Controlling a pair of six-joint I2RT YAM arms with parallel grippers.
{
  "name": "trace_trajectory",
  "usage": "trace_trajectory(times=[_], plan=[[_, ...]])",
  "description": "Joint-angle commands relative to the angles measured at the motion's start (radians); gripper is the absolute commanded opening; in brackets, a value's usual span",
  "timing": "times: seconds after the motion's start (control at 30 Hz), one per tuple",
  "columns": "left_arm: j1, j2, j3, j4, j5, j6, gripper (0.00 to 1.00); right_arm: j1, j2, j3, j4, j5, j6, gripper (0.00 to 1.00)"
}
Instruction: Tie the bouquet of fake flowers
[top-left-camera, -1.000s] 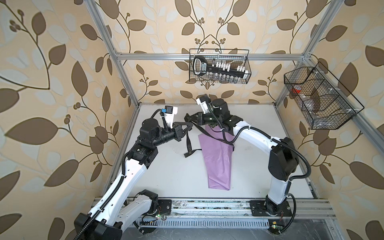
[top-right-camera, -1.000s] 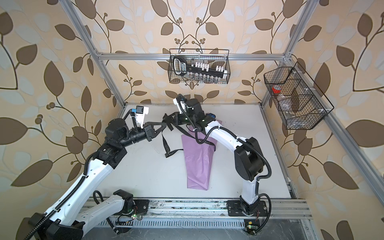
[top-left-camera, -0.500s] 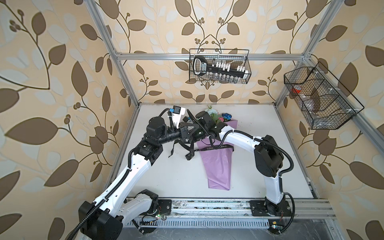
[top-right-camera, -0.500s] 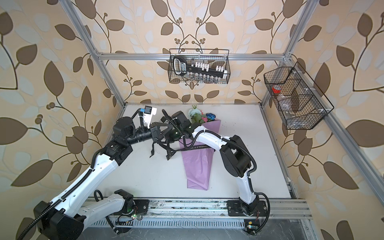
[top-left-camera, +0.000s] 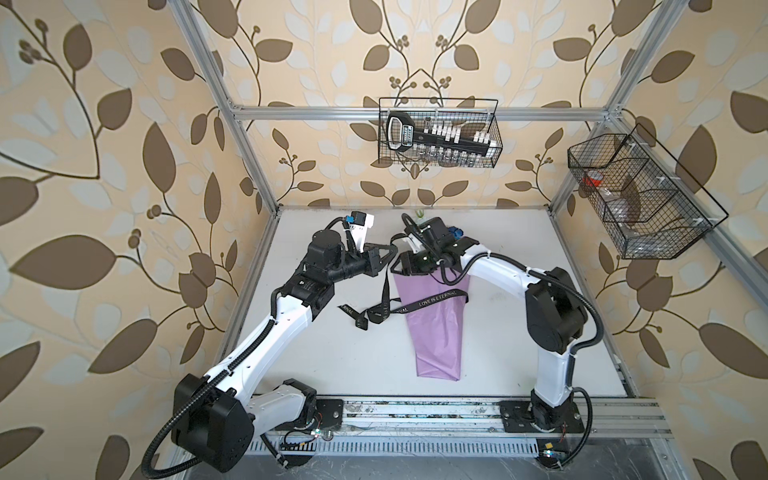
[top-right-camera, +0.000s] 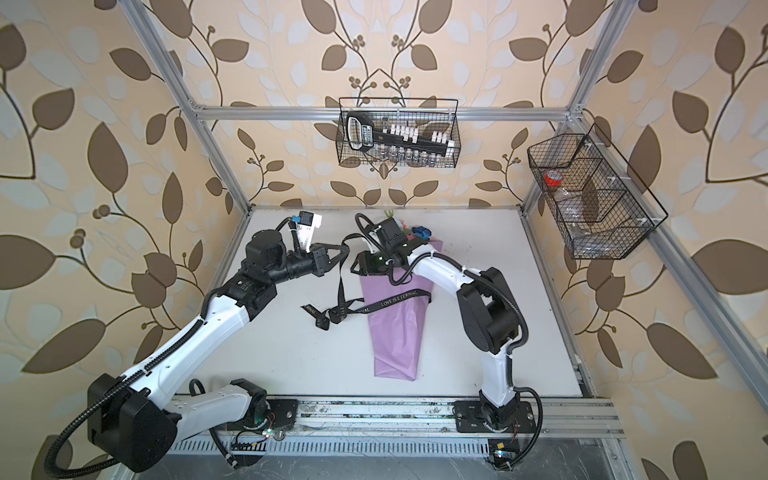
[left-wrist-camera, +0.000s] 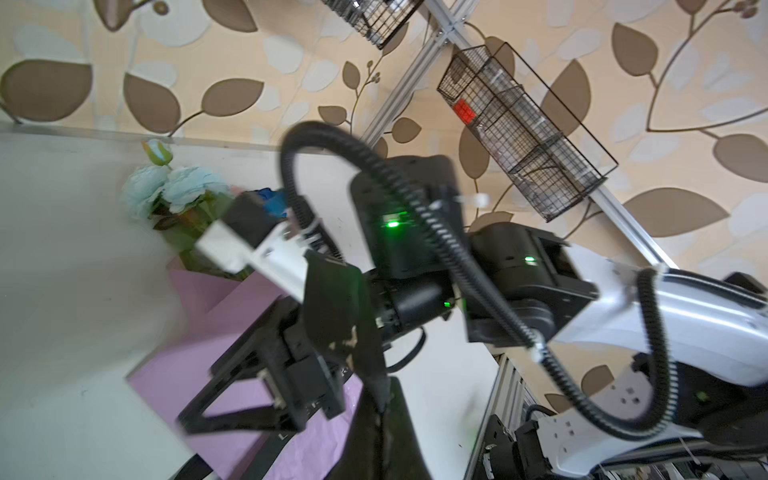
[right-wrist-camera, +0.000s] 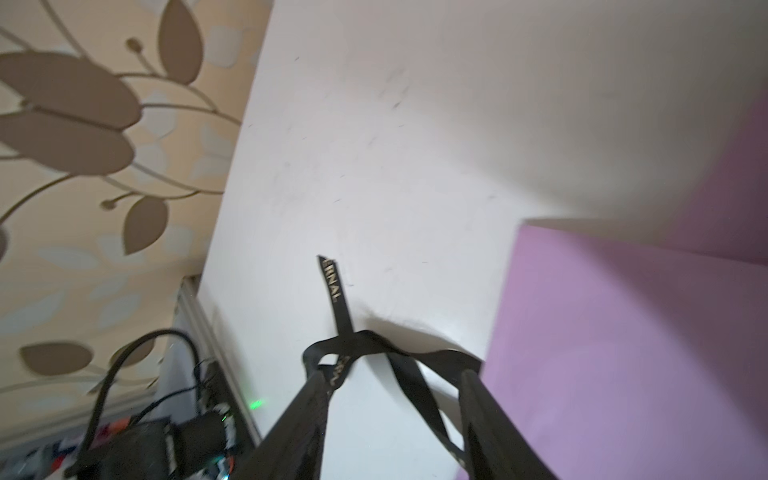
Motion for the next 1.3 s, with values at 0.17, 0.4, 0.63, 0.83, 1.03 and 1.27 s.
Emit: trace_trajectory(times=[0.17,0.4,0.63,0.83,1.03,1.27], plan=[[-0.004,0.112,0.162,-0.040,-0.163,-0.025,0.00,0.098,-0.459,-0.399,0.120,0.585,0.088,0.52],[0.023,0.249,0.308,-0.090,-0.205,-0.045,0.00,0.449,-0.544,-0.515,0.200,0.803,-0.005,0.48],[0.042,0.313,0.333,-0.068,-0.190,-0.079,0.00,0.667,-0.296,-0.411,0.234,0.825,-0.053,0.44],[0.045,0.298,0.322,-0.065,-0.174,-0.082,0.00,0.685,-0.033,-0.323,0.360,0.711,-0.071,0.45],[0.045,0.282,0.307,-0.071,-0.171,-0.077,0.00,0.678,0.107,-0.248,0.378,0.692,-0.092,0.52],[0.045,0.276,0.304,-0.076,-0.164,-0.071,0.00,0.602,0.177,-0.223,0.381,0.674,-0.015,0.56]])
